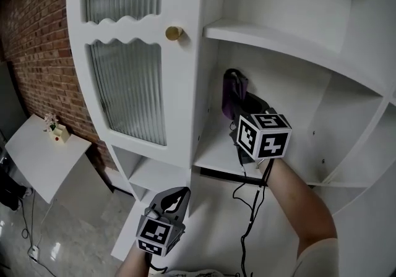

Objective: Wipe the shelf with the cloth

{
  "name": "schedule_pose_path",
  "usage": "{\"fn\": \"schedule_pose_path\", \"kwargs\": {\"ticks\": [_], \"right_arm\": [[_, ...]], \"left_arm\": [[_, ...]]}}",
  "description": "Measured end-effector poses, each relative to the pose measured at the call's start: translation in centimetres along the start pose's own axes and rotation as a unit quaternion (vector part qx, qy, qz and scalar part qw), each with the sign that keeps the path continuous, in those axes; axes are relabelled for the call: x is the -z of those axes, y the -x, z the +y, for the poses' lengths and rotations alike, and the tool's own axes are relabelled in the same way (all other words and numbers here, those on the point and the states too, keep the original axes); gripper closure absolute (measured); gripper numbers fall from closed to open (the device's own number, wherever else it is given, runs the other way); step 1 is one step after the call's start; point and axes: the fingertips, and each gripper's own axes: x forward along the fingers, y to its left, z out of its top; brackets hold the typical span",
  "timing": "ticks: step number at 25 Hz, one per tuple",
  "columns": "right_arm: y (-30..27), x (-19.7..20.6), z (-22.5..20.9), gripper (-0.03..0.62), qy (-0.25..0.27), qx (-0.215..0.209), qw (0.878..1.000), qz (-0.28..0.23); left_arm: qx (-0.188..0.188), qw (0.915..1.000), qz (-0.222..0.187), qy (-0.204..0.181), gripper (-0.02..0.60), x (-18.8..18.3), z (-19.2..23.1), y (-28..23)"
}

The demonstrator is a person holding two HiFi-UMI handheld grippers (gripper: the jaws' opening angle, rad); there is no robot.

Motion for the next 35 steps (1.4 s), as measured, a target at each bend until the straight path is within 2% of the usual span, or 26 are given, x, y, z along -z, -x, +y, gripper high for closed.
{"fn": "schedule_pose_path", "kwargs": {"ticks": [6,11,16,25,28,32,35], "right_arm": [[5.4,0.0,4.8,0.519,0.020,-0.024,1.000,0.003],[8.6,1.8,9.1,0.519,-0.014,-0.057,0.998,0.010],[8.9,4.2,11.7,0.519,-0.040,-0.080,0.996,0.026],[7.0,4.8,11.0,0.519,-0.029,-0.053,0.997,0.037],[5.3,5.4,9.8,0.520,-0.045,-0.044,0.996,0.057],[3.7,5.8,8.9,0.522,-0.095,-0.039,0.991,0.090],[2.5,5.6,8.1,0.523,-0.066,-0.030,0.992,0.104]], "left_arm": [[-0.003,0.9999,-0.011,-0.007,0.568,-0.4,-1.1,1.8],[-0.009,0.9998,-0.014,-0.008,0.568,-0.1,-1.7,3.9],[-0.017,0.9995,-0.025,-0.007,0.568,-0.2,-1.5,5.6],[-0.024,0.9996,-0.015,0.006,0.568,1.8,-0.9,5.8],[-0.021,0.9996,-0.015,0.010,0.568,2.0,-0.7,5.2],[-0.016,0.9998,-0.010,0.008,0.568,2.7,-0.3,3.9],[-0.015,0.9999,-0.006,0.005,0.568,3.1,0.1,2.8]]}}
